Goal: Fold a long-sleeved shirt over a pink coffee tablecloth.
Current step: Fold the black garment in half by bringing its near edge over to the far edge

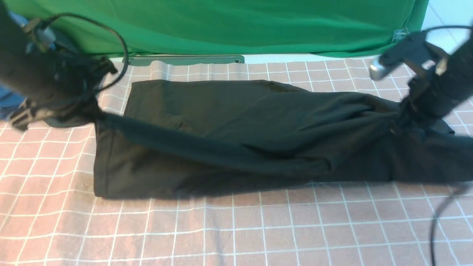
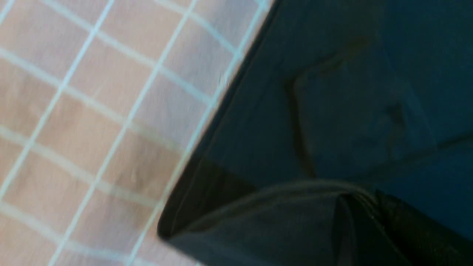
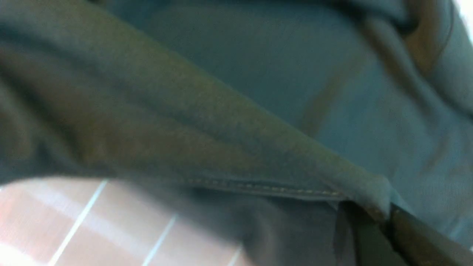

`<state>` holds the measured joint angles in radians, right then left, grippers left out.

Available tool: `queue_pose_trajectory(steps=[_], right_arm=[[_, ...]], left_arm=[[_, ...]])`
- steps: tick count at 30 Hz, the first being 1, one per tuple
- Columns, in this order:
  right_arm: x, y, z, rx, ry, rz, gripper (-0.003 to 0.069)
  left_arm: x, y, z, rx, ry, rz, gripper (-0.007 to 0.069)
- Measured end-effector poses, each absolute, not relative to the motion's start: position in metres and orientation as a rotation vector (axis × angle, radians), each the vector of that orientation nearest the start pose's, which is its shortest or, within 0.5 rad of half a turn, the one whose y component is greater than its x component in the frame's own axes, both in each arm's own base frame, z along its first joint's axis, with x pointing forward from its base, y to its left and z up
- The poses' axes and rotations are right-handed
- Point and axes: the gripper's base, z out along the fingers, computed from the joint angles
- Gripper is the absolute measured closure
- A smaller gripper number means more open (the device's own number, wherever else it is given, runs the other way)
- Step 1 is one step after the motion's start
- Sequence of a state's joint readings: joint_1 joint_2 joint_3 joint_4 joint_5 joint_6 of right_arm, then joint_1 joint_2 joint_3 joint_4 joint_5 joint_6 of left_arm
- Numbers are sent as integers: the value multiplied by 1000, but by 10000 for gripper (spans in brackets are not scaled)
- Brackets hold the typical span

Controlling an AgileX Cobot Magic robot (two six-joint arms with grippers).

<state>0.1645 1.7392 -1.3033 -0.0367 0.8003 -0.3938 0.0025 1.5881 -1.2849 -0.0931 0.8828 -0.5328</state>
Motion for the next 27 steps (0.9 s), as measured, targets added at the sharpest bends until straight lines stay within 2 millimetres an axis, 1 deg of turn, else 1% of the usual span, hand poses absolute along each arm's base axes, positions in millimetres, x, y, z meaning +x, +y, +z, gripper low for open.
queue_pose_trajectory(steps=[4,5,6,7,8,9,10,11,12,14,16,17,18,19,20,22,23,24,25,27], right_arm=[[396,63,222,-744,2626,-101,589],[399,64,218,-742,2631,-100,589],[411,66,213,-716,2628,-96,582],[418,67,208,-695,2633,-92,569],[424,68,206,-677,2635,-88,551],[429,68,204,-658,2641,-86,509],[431,69,205,-648,2640,-84,500],[436,69,209,-620,2647,-81,411],[436,69,213,-600,2662,-76,361],[435,70,224,-570,2701,-71,236],[426,77,237,-572,2779,-47,135],[425,77,237,-571,2788,-43,129],[414,89,241,-602,2857,23,99],[412,91,242,-607,2862,32,97],[403,107,241,-644,2896,117,91],[395,126,235,-701,2899,190,89],[394,130,235,-711,2891,198,89],[390,144,229,-744,2872,219,88],[387,153,225,-767,2856,229,87],[385,164,219,-771,2836,240,88]], left_arm=[[374,-1,281,-775,2574,-279,594],[376,0,277,-778,2581,-276,594],[388,0,271,-776,2586,-275,594],[397,1,266,-776,2592,-272,594],[400,1,263,-777,2597,-270,594],[407,1,257,-780,2611,-266,594],[408,1,258,-780,2611,-266,594],[413,1,251,-787,2640,-258,594],[415,1,248,-789,2653,-255,594],[416,1,246,-787,2675,-248,594],[416,1,247,-770,2684,-252,594],[416,1,247,-769,2684,-255,594],[417,0,250,-767,2678,-280,594],[417,-1,250,-766,2678,-286,594],[416,-2,250,-755,2688,-303,594],[416,-4,250,-751,2699,-327,594],[416,-4,250,-748,2700,-327,594],[415,-5,250,-739,2704,-334,594],[415,-5,250,-739,2704,-338,594],[415,-5,250,-737,2707,-338,594]])
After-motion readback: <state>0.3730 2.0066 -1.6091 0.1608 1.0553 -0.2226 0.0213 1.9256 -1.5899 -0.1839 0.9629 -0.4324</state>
